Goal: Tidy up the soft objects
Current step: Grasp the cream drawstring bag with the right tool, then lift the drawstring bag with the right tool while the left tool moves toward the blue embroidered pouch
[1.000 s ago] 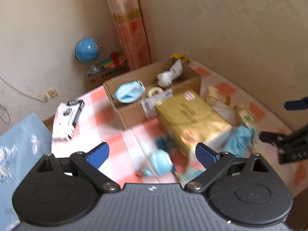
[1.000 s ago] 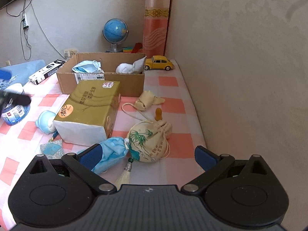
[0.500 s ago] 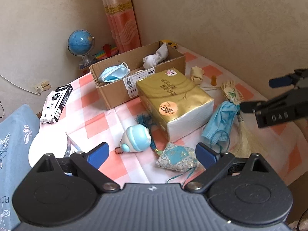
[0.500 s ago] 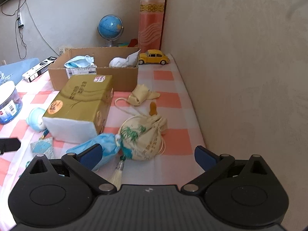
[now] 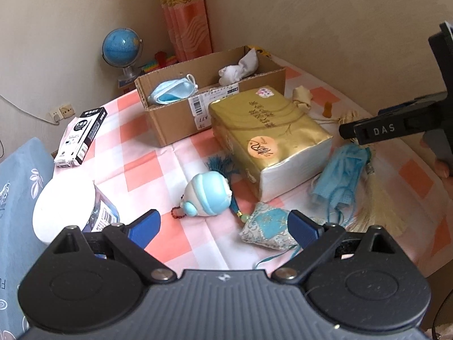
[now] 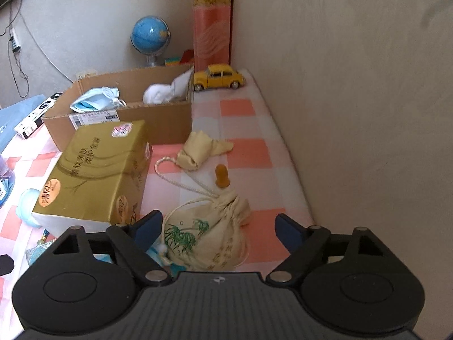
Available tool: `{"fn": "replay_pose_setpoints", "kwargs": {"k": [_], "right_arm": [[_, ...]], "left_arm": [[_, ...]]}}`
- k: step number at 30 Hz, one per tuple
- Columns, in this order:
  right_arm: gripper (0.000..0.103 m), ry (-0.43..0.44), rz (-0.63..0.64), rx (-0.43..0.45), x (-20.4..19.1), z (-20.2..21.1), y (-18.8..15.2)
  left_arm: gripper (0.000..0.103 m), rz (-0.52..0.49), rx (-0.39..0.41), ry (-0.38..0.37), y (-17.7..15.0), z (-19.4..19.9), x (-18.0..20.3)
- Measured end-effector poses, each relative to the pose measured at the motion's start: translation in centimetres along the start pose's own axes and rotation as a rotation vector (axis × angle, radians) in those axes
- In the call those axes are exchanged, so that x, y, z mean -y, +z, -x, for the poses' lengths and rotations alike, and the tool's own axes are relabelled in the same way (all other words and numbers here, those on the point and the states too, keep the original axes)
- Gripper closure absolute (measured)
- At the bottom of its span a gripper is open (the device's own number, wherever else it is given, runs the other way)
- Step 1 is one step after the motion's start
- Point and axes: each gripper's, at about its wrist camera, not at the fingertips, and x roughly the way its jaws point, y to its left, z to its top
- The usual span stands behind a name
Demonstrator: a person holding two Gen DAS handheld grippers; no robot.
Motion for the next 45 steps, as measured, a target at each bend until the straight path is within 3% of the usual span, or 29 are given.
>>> {"fn": "replay_pose_setpoints", "kwargs": {"k": [7, 9, 12, 34, 40, 45], "right_arm": [[0.025, 0.043, -0.051, -0.073, 0.4, -2.1, -0.5], [0.036, 0.048, -0.058, -0.084, 0.4, -2.4, -0.6], [0.039, 0.043, -0.044, -0.09, 0.2, -2.4, -0.6], [0.041, 0.024, -0.011, -0.103, -0.1, 3.8, -4.2], [0.041, 0.027, 0.054, -0.073, -1.0, 5.5, -4.1], [0.041, 0.018, 0.049, -0.045, -1.1, 7.0, -3.3]], "left_arm": [[0.007, 0.005, -0.016, -0.009, 0.1, -1.0, -0.1], [0.007, 0.005, -0.019, -0.011, 0.1, -1.1, -0.1], [0.007, 0.007, -0.02, -0.014, 0.1, -1.2, -0.1], [0.007, -0.039, 0.011, -0.034, -1.1, 1.2, 0.9], [0.007, -0.1, 0.01, -0.033, -1.9, 1.8, 1.5], [0.007, -0.095, 0.009, -0.044, -2.4, 2.1, 1.5]]}}
